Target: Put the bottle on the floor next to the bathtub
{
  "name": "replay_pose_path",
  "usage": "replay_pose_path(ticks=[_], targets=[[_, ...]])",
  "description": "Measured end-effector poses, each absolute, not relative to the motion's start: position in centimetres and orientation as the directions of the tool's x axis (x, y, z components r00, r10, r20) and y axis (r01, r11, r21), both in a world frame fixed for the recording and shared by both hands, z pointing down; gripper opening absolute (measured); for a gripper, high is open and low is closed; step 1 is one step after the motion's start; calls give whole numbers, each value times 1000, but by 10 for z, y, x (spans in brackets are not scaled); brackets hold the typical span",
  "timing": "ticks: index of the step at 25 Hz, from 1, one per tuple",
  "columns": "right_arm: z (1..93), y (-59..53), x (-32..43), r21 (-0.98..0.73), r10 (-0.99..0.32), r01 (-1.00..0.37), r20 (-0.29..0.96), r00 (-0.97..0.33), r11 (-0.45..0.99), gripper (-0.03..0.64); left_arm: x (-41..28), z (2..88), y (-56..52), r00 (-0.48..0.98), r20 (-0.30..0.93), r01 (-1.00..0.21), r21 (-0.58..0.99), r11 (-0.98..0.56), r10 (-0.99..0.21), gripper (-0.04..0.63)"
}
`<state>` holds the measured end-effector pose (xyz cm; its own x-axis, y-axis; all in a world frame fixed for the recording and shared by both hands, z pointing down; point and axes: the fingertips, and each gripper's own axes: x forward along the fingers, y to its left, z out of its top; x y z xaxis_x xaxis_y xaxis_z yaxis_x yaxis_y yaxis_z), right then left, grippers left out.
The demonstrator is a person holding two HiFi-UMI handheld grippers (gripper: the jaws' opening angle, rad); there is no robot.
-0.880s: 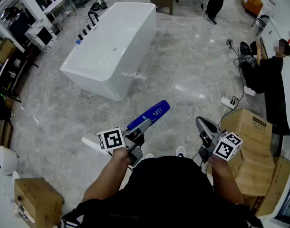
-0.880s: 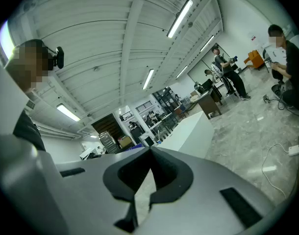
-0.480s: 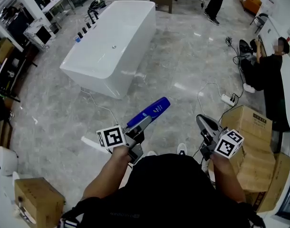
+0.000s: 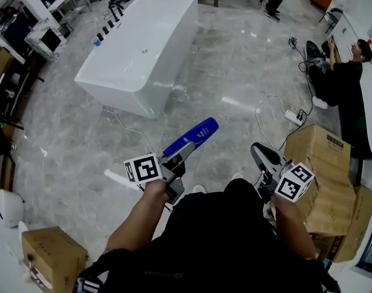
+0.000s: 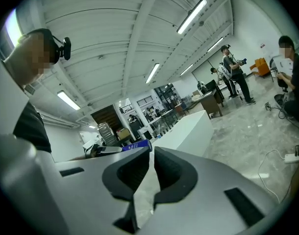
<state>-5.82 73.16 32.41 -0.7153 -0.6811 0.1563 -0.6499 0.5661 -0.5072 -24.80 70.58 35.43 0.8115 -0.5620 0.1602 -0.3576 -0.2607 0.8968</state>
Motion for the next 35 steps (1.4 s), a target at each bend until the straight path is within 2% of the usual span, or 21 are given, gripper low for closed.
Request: replay_pose_path(ticks=[8,17,27,35], targets=[[354,721,-43,-555,-683,-676,242,-689,485,38,-244,366,694,809,179,-368,897,-245,-561,160],[367,648,13,-619,-700,-652,221,-679,437,38,-196,370,636,792,227,-398,896,-198,-567,160],[380,552,103,-677,-712,-616,192,-676,402,38,-113,365,538,774,273,-452,871,-195,-572,160],[385,507,156,-687,-704,-603,185,-686,406,38,-60,360,500,759,258,-415,899,-139,-598,160]])
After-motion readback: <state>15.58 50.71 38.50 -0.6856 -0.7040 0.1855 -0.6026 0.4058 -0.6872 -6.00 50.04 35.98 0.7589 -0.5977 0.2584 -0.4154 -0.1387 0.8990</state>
